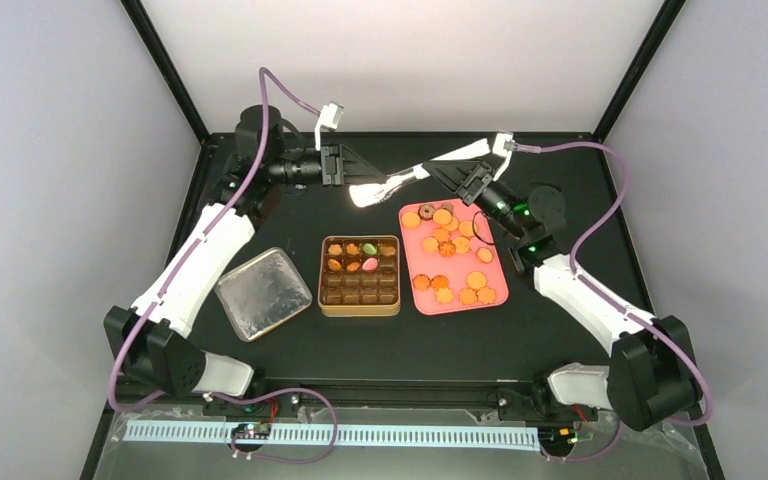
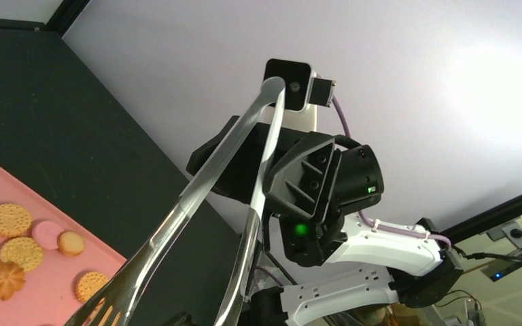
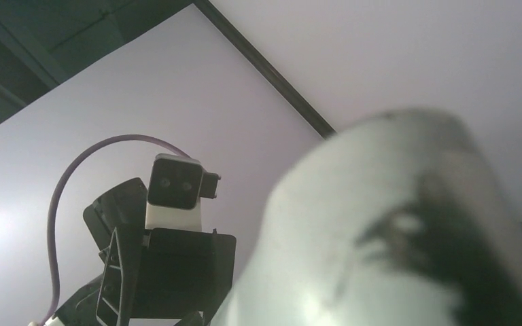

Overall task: Pack the cookies
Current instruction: Pass from the left arm to the right

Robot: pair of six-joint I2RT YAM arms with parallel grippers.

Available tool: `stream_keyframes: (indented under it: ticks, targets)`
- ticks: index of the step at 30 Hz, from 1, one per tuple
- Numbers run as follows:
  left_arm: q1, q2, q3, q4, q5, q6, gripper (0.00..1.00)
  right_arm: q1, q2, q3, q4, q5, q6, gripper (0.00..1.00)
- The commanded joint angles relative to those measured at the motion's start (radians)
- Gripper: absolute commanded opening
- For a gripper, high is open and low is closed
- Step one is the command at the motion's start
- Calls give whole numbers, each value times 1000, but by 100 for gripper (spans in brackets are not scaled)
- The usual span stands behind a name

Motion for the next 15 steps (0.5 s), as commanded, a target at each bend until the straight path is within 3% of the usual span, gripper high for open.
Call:
stream_keyframes:
  ticks: [1,7,11,12,15]
  targets:
    - [21,-38,-5,-48,9,10,57,-12,-34,1,-23,21,-41,44]
    - [61,-45,3,-107,10,39,65,-43,-73,-23,-64,8,-54,41]
    - [104,-42,12,-151,28,41,63,-75,-126,-47,-131,-6,-97,40]
    - [114,-43,10,-154,39,42,58,-85,-140,-54,-153,-8,-111,40]
    - [145,-48,0,-161,58,42,25,-119,-187,-73,-225,-16,-157,40]
